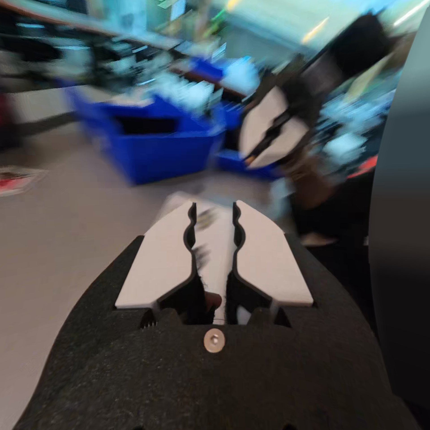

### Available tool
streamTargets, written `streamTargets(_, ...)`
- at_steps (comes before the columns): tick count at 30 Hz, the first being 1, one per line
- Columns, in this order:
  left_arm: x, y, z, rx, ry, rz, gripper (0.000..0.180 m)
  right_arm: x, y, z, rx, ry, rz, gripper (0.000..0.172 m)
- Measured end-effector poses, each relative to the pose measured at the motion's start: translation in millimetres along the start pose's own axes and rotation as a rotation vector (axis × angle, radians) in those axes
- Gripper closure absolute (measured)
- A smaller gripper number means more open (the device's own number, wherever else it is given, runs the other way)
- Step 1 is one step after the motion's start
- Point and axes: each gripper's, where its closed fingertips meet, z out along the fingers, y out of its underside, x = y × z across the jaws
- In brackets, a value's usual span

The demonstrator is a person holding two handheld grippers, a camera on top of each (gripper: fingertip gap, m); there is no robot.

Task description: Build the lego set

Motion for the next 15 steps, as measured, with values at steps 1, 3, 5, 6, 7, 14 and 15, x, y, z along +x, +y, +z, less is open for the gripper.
streamTargets(1,-24,15,-8,-0.099,-0.171,0.107,0.152,1,15,6,-0.06,-0.025,0.051,0.166)
streamTargets(3,-42,40,-13,-0.268,-0.281,0.229,0.151,1,37,21,-0.135,-0.082,0.13,0.166)
streamTargets(5,-49,61,-5,-0.375,-0.287,0.253,0.148,1,53,38,-0.198,-0.131,0.175,0.166)
streamTargets(6,-52,70,2,-0.405,-0.281,0.259,0.146,2,61,47,-0.23,-0.152,0.188,0.166)
streamTargets(7,-54,79,7,-0.44,-0.276,0.266,0.141,3,67,55,-0.26,-0.174,0.203,0.166)
streamTargets(14,-61,97,16,-0.518,-0.294,0.316,0.147,3,88,86,-0.358,-0.343,0.226,0.166)
streamTargets(15,-63,95,15,-0.505,-0.303,0.3,0.148,4,89,88,-0.361,-0.344,0.226,0.166)
